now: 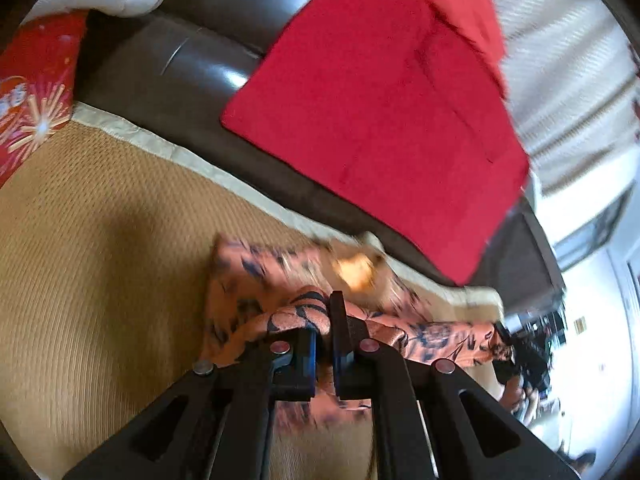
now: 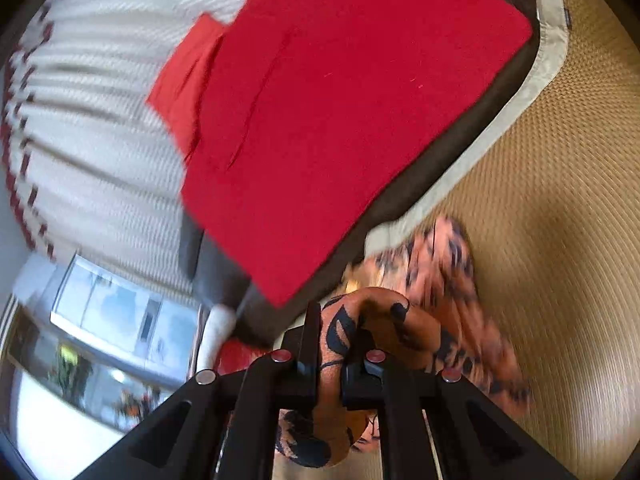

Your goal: Fold small clothes

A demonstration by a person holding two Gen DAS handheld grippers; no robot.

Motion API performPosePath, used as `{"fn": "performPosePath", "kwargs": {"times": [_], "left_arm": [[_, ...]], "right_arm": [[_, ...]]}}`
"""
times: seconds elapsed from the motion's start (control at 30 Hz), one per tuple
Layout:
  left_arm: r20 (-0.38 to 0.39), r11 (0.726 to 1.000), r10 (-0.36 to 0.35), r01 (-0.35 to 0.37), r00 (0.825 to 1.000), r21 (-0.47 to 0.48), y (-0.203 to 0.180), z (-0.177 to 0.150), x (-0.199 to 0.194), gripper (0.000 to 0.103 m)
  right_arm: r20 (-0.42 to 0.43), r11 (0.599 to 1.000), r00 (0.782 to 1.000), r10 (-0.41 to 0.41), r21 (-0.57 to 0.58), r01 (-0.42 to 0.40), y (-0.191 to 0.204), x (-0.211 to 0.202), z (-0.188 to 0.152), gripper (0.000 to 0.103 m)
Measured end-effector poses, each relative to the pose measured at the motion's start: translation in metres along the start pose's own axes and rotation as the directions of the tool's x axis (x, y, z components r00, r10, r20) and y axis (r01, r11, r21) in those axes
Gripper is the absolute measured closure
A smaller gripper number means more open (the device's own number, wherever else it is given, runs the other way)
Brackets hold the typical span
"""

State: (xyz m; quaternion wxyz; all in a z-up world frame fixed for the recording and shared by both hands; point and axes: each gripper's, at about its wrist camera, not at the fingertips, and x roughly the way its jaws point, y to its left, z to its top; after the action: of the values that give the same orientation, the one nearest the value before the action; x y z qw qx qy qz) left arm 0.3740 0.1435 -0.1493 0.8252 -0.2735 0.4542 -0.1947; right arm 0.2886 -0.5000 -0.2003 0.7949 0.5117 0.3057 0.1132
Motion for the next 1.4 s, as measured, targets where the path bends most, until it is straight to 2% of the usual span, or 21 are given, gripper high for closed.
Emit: {"fn": "performPosePath", "kwargs": {"times": [0.1,0.23,0.27,0.3,0.37,0.4,0.47,0.53,0.57,0.63,0.67,0.7,0.77,0.9,0.93,1.0,1.03,1.13,1.23,1.33,1.4], "left_arm": [[-0.020,0.996,0.033,-0.034,0.999,-0.082,0.027,0.023,0.050,0.097],[-0.031,0.981,0.080,-0.084,0.996,-0.176,0.063,0.025,0.094,0.097],[-0.030,0.978,0.075,-0.079,0.997,-0.195,0.070,0.023,0.099,0.097],[-0.022,0.974,0.062,-0.066,0.998,-0.218,0.077,0.020,0.102,0.097],[-0.010,0.962,0.029,-0.031,1.000,-0.271,0.093,0.013,0.106,0.097],[-0.014,0.955,0.011,-0.014,1.000,-0.295,0.098,0.012,0.105,0.097],[0.010,0.935,-0.056,0.056,0.998,-0.351,0.108,0.011,0.099,0.096],[0.068,0.929,-0.078,0.097,0.995,-0.357,0.108,0.011,0.084,0.096],[0.094,0.933,-0.082,0.110,0.992,-0.343,0.106,0.012,0.080,0.095],[0.146,0.946,-0.065,0.107,0.987,-0.307,0.094,0.008,0.066,0.087],[0.165,0.957,-0.030,0.076,0.986,-0.280,0.085,0.004,0.059,0.073],[0.178,0.965,-0.003,0.050,0.984,-0.259,0.078,0.000,0.054,0.053],[0.216,0.975,0.062,-0.013,0.975,-0.222,0.064,-0.010,0.041,0.033],[0.168,0.961,0.217,-0.181,0.961,-0.208,0.053,-0.038,0.026,0.032],[0.115,0.960,0.251,-0.231,0.961,-0.160,0.046,-0.043,0.032,0.032],[0.012,0.958,0.284,-0.284,0.959,-0.030,0.028,-0.053,0.051,0.033],[-0.043,0.956,0.293,-0.292,0.955,0.042,0.016,-0.060,0.065,0.033],[-0.088,0.947,0.306,-0.293,0.948,0.132,-0.001,-0.068,0.088,0.033],[-0.125,0.950,0.292,-0.272,0.948,0.151,-0.004,-0.063,0.114,0.033],[-0.135,0.973,0.217,-0.202,0.967,0.116,-0.011,-0.042,0.134,0.033],[-0.114,0.987,0.153,-0.145,0.982,0.071,-0.012,-0.027,0.143,0.033]], "right_arm": [[0.007,0.997,1.000,-0.006,0.079,0.005,-0.026,0.044,0.024,0.091],[0.010,0.977,0.999,0.040,0.210,-0.041,-0.065,0.088,0.039,0.087],[0.023,0.972,0.998,0.055,0.229,-0.058,-0.073,0.093,0.040,0.077],[0.047,0.966,0.997,0.067,0.248,-0.076,-0.083,0.096,0.041,0.053],[0.111,0.946,0.992,0.062,0.311,-0.094,-0.097,0.091,0.042,0.016],[0.149,0.940,0.987,0.052,0.328,-0.099,-0.101,0.086,0.046,0.015],[0.215,0.932,0.973,0.089,0.327,-0.157,-0.105,0.071,0.051,0.015],[0.217,0.951,0.974,0.068,0.281,-0.129,-0.096,0.059,0.051,0.015],[0.197,0.972,0.979,0.053,0.213,-0.095,-0.082,0.053,0.048,0.015],[0.170,0.993,0.985,0.018,0.110,-0.037,-0.060,0.047,0.040,0.015],[0.152,0.999,0.988,0.008,0.050,-0.016,-0.046,0.045,0.034,0.015],[0.132,1.000,0.991,-0.001,0.000,0.001,-0.033,0.045,0.026,0.017],[0.081,0.997,0.996,-0.024,-0.076,0.030,-0.016,0.047,0.007,0.019],[-0.036,0.977,0.990,-0.134,-0.173,0.125,-0.003,0.065,-0.032,0.036],[-0.060,0.969,0.985,-0.163,-0.199,0.148,0.001,0.069,-0.039,0.041],[-0.115,0.935,0.960,-0.257,-0.281,0.217,0.007,0.086,-0.055,0.063],[-0.136,0.918,0.945,-0.296,-0.314,0.242,0.009,0.094,-0.061,0.064],[-0.180,0.875,0.906,-0.384,-0.383,0.296,0.009,0.122,-0.076,0.064],[-0.166,0.822,0.875,-0.454,-0.458,0.339,0.017,0.149,-0.083,0.065],[-0.170,0.836,0.888,-0.428,-0.448,0.317,0.023,0.173,-0.071,0.065],[-0.141,0.856,0.917,-0.373,-0.433,0.282,0.026,0.183,-0.062,0.065]]}}
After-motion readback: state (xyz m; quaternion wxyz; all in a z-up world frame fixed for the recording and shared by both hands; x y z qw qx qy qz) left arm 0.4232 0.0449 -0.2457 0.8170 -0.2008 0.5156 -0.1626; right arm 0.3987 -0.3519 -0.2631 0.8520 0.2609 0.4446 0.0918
